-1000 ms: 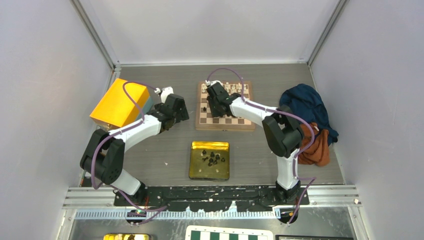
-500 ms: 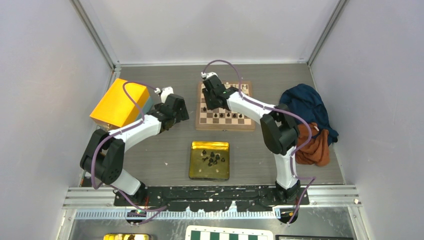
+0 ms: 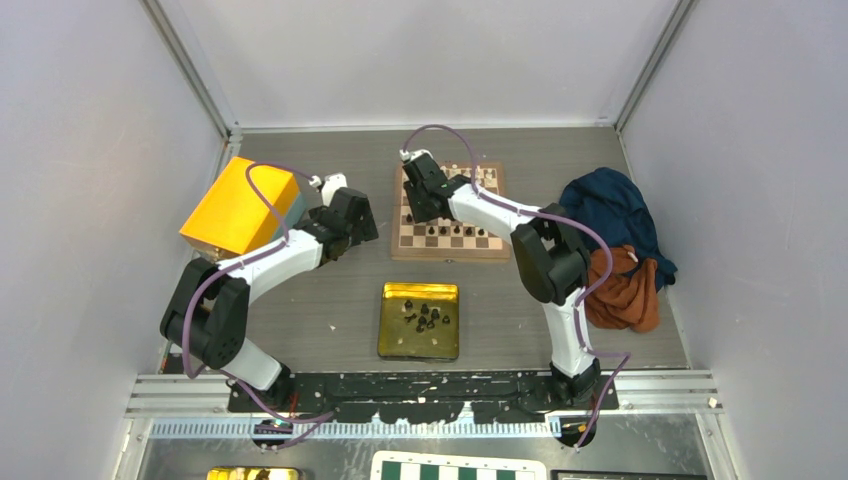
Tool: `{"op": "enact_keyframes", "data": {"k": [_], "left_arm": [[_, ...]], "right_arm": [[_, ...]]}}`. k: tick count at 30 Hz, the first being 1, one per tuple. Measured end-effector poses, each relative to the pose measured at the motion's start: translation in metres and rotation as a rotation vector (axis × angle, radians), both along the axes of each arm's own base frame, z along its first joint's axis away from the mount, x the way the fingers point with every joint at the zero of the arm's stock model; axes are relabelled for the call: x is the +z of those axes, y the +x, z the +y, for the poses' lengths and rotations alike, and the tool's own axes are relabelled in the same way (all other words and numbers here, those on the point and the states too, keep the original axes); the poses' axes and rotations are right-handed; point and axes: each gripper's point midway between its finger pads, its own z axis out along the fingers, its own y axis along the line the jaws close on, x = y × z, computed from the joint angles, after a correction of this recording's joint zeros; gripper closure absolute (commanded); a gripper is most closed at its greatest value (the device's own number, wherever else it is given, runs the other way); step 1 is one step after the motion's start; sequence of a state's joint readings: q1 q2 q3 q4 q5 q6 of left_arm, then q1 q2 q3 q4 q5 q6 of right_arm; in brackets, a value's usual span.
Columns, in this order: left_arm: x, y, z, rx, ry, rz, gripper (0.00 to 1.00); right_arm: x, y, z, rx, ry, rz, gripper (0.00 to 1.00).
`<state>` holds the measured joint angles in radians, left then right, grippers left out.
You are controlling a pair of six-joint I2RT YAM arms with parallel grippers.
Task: Set up the chess pieces on the board
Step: Pick up the chess piece from the chessboard.
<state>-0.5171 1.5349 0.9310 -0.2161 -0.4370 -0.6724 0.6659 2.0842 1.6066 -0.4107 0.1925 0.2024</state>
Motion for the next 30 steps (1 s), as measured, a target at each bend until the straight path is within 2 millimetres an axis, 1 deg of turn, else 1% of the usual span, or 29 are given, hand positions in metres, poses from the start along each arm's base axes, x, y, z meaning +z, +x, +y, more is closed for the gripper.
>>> {"op": "enact_keyframes", "data": {"k": [5,10,20,23,25,26,30], "left_arm": [[0.0004,0.0005,-0.0003,0.0,-0.001,-0.002,0.17],[0.0004,0.0005,-0.0003,0.0,-0.002,-0.003,0.17],[0.0,0.0007,-0.0004,0.0,-0.001,-0.002,0.17],[-0.0016,0.0008,-0.0005,0.0,0.001,0.002,0.17],[-0.0024,0.0014,-0.0008,0.0,0.002,0.002,0.17],[-0.0029,0.0015,-0.0009,0.0,0.002,0.003,0.17],[-0.0034,0.0017,-0.001,0.0,0.002,0.003,0.17]], "right_arm": [[0.0025,0.0017,0.0004,0.002,0.001,-0.005,0.65],[-0.0019,0.0026,-0.0015,0.001,-0.006,0.001,0.67],[-0.004,0.0066,-0.0041,-0.005,-0.006,0.004,0.75],[-0.0041,0.0087,-0.0033,-0.006,-0.004,0.003,0.78],[-0.0047,0.0093,-0.0035,-0.006,-0.002,0.005,0.82],[-0.0053,0.0092,-0.0034,-0.005,-0.002,0.007,0.86],[-0.0056,0.0096,-0.0028,-0.004,0.002,0.009,0.92]]}}
